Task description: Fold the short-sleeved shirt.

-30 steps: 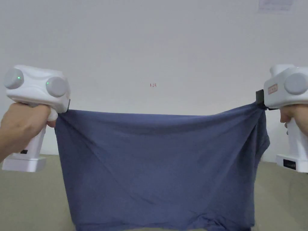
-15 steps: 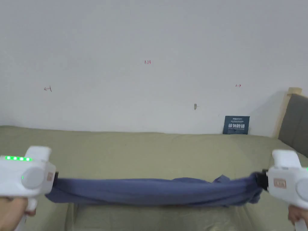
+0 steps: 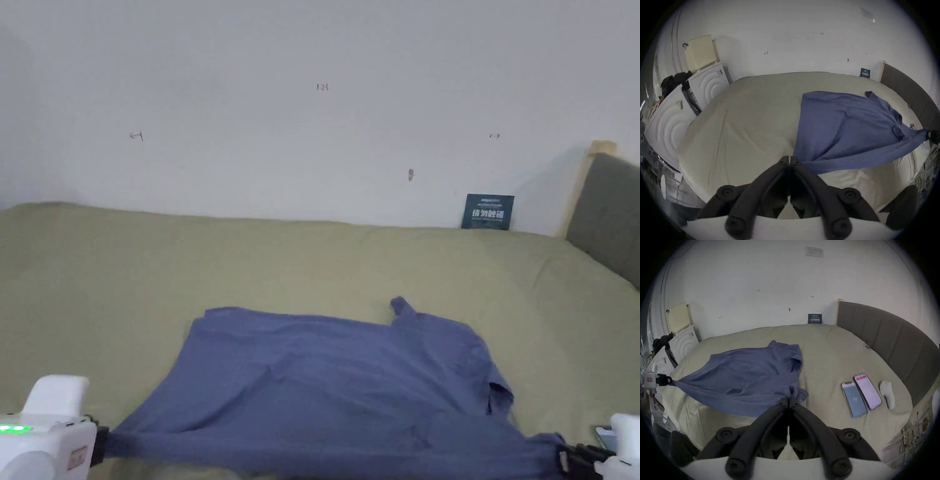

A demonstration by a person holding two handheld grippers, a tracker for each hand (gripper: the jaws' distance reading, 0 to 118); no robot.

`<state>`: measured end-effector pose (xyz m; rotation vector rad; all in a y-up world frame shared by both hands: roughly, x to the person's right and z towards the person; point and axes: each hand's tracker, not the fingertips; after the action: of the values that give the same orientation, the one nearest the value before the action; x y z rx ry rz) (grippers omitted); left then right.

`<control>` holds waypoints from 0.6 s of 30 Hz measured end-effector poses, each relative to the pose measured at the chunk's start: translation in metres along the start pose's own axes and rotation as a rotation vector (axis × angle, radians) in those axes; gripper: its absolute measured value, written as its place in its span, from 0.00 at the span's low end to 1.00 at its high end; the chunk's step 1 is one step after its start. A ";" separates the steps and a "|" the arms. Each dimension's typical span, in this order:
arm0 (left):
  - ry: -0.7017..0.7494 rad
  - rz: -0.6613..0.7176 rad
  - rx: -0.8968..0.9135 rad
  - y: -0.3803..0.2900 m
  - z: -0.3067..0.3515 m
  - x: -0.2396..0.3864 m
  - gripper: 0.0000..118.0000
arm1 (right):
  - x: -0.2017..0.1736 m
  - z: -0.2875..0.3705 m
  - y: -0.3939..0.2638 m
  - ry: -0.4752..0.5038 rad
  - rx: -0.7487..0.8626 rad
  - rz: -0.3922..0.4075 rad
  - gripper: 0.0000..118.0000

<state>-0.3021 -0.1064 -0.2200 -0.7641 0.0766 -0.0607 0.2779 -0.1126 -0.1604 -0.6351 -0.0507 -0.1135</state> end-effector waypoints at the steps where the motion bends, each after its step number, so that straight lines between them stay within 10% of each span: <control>1: -0.003 -0.002 -0.006 -0.009 0.006 -0.002 0.00 | 0.001 0.006 -0.011 -0.001 -0.006 -0.004 0.00; 18: -0.066 0.035 -0.155 -0.072 -0.008 -0.014 0.00 | 0.015 0.009 -0.084 -0.026 -0.128 -0.086 0.00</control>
<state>-0.3188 -0.1628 -0.1755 -0.9191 0.0320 0.0037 0.2820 -0.1754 -0.1027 -0.7621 -0.0968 -0.1926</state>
